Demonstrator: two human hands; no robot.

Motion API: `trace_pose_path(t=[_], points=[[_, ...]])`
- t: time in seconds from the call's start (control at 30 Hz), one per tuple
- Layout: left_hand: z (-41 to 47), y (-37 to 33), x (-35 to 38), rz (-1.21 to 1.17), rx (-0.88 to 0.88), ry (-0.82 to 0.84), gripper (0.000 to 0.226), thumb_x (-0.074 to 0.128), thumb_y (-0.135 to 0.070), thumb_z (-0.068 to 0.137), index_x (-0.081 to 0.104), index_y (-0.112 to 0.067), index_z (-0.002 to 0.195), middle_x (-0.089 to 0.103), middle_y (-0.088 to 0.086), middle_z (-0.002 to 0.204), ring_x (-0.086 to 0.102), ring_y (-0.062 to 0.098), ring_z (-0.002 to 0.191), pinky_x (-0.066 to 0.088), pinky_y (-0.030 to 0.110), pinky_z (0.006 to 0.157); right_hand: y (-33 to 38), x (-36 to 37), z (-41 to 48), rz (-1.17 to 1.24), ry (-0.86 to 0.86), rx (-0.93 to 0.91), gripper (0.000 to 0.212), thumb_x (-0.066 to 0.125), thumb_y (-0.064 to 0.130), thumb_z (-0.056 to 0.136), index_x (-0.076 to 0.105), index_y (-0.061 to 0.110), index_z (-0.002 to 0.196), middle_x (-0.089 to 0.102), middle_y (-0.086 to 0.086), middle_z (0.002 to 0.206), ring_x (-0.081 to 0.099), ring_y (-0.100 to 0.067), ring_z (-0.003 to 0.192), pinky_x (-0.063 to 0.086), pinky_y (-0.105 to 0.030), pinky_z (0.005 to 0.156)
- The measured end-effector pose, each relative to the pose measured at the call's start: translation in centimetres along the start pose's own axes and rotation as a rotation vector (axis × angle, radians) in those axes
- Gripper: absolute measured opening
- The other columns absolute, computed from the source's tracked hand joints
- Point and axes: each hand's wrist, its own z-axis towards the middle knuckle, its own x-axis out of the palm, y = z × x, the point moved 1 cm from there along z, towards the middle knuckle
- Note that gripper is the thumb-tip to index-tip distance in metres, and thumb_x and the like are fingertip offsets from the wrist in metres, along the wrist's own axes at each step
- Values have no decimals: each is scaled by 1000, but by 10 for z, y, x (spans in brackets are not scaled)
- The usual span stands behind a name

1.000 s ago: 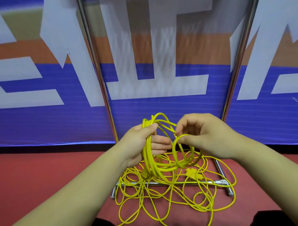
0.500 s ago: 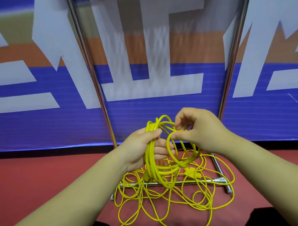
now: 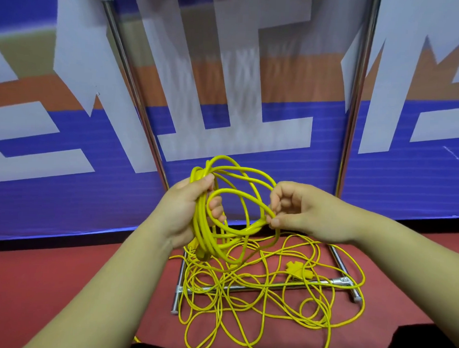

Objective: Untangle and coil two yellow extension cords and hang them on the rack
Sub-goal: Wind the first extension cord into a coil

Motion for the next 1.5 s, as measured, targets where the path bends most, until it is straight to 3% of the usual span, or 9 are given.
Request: trace_pose_path(t=[0.1, 0.4, 0.53, 0.67, 0.87, 0.97, 1.13, 1.37, 1.5], points=[[1, -5, -5, -36, 51, -24, 23, 49, -26, 101, 48, -14, 81, 40, 5, 55, 43, 18, 45, 48, 31, 51, -5, 3, 0, -24, 33, 22, 27, 59, -14, 90, 48, 10, 92, 69, -5, 89, 71, -25, 93, 55, -26, 80], [3, -11, -19, -73, 77, -139, 27, 48, -29, 103, 51, -15, 81, 34, 0, 48, 37, 13, 39, 42, 24, 45, -15, 16, 6, -46, 23, 79, 20, 63, -7, 92, 51, 9, 90, 69, -9, 91, 68, -23, 94, 52, -35, 86], [-2, -5, -21, 42, 13, -86, 22, 55, -32, 95, 60, -11, 91, 33, -1, 47, 36, 12, 38, 41, 23, 45, -17, 10, 7, 84, -87, 81, 17, 60, -7, 93, 54, 8, 92, 69, -12, 90, 69, -24, 88, 55, -30, 78], [-7, -2, -20, 119, -73, -55, 36, 62, -39, 83, 66, -6, 96, 30, -2, 45, 33, 11, 37, 39, 24, 46, -15, 3, 8, 198, -236, 73, 13, 64, -3, 91, 60, 8, 97, 71, -10, 85, 66, -21, 75, 52, -29, 71], [-6, 1, -23, 180, -148, 18, 29, 66, -20, 82, 67, -2, 105, 48, 2, 59, 47, 12, 46, 44, 25, 47, -10, 3, 9, 132, -346, 63, 10, 69, 1, 89, 67, 8, 95, 73, -18, 86, 62, -21, 70, 51, -24, 63], [-6, 6, -24, 207, -209, 27, 27, 66, -21, 84, 67, -3, 105, 51, 4, 62, 47, 12, 46, 44, 25, 47, -7, 3, 8, 63, -338, 71, 9, 69, 2, 90, 69, 6, 98, 77, -14, 89, 63, -21, 72, 51, -33, 72], [-6, 10, -24, 271, -234, 23, 30, 68, -32, 80, 68, -7, 97, 52, 3, 62, 47, 12, 46, 45, 24, 45, 4, 3, 8, -69, -263, 69, 7, 70, 4, 90, 72, 9, 95, 76, -14, 88, 62, -11, 68, 50, -23, 66], [-7, 15, -14, 330, -297, 128, 29, 73, -31, 85, 68, -6, 99, 58, 6, 65, 51, 13, 47, 44, 24, 45, 8, 5, 11, -102, -125, 51, 13, 68, 3, 91, 70, 12, 102, 78, -9, 91, 70, -17, 83, 56, -24, 76], [-7, 16, -3, 333, -323, 201, 9, 71, -23, 86, 69, -14, 85, 46, 1, 57, 38, 7, 40, 34, 20, 40, 9, 8, 12, -61, -109, 6, 22, 70, 6, 91, 57, 14, 106, 77, -11, 94, 73, -29, 90, 56, -38, 84]])
